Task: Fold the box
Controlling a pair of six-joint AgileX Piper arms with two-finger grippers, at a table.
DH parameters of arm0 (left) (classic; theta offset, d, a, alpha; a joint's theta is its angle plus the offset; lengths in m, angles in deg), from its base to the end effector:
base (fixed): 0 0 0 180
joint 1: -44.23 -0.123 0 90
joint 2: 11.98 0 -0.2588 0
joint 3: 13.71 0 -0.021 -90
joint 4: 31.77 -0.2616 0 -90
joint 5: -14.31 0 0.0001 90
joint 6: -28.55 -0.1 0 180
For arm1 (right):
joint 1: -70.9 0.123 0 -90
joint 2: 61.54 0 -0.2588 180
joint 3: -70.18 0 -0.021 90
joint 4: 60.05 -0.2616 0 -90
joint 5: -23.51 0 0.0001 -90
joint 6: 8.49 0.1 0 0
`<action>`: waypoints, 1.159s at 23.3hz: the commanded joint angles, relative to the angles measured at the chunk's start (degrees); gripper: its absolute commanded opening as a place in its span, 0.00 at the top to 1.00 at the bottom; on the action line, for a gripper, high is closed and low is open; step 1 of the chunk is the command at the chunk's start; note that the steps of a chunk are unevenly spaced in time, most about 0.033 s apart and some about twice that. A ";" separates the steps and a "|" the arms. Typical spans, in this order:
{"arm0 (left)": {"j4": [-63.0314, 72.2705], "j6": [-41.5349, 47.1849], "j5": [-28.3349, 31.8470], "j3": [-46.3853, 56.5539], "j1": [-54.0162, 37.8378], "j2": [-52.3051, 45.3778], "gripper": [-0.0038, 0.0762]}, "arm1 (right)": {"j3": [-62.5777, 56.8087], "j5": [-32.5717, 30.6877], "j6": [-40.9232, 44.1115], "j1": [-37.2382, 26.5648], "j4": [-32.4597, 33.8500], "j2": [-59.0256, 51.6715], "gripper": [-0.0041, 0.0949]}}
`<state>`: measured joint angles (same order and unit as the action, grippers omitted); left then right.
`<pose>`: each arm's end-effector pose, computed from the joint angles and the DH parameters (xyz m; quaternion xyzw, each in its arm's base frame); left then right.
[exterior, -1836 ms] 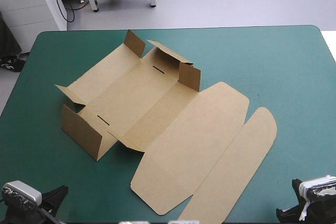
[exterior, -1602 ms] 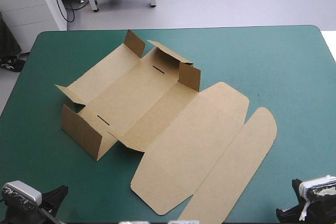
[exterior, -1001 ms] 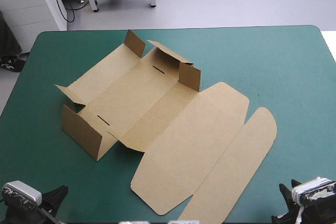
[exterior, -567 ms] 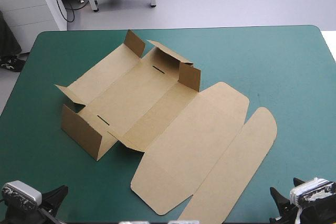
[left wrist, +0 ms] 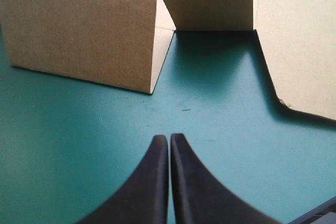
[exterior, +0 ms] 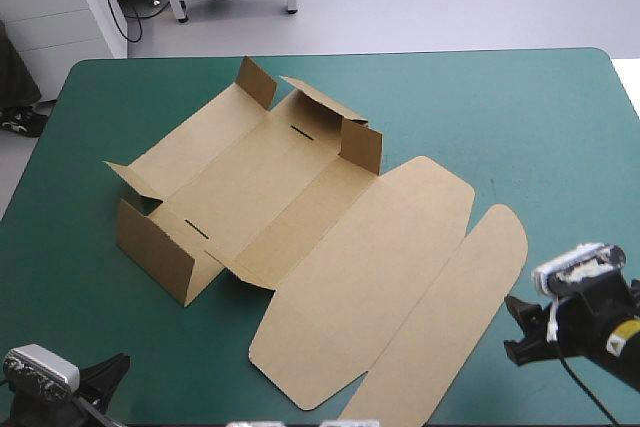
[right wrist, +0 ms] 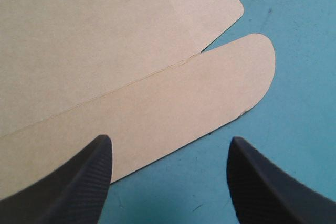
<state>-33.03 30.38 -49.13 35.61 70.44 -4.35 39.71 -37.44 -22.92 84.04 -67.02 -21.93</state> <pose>0.0345 -0.0148 0.2670 0.1826 0.8482 -0.1098 0.4849 0.1092 0.0364 0.3318 -0.2118 0.8834 0.0559 0.4143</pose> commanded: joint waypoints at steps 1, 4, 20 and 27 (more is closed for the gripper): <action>0.07 0.28 3.81 -1.19 0.18 -0.22 0.96 | 7.92 3.72 -3.07 0.06 0.58 10.64 0.36; 0.15 -0.01 3.81 -1.19 0.18 -0.22 0.96 | 17.22 3.72 -6.43 0.06 0.13 25.07 0.36; 0.15 -0.19 3.81 -1.19 0.18 -0.22 0.96 | 54.07 -4.25 -17.37 0.06 -4.93 62.57 0.36; 0.15 -0.19 3.81 -1.19 0.18 -0.22 0.96 | 69.53 -7.00 -21.60 0.06 -6.20 76.02 0.36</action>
<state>-32.98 30.32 -49.18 35.61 70.44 -4.35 103.97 -44.95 -42.83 84.04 -71.45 53.87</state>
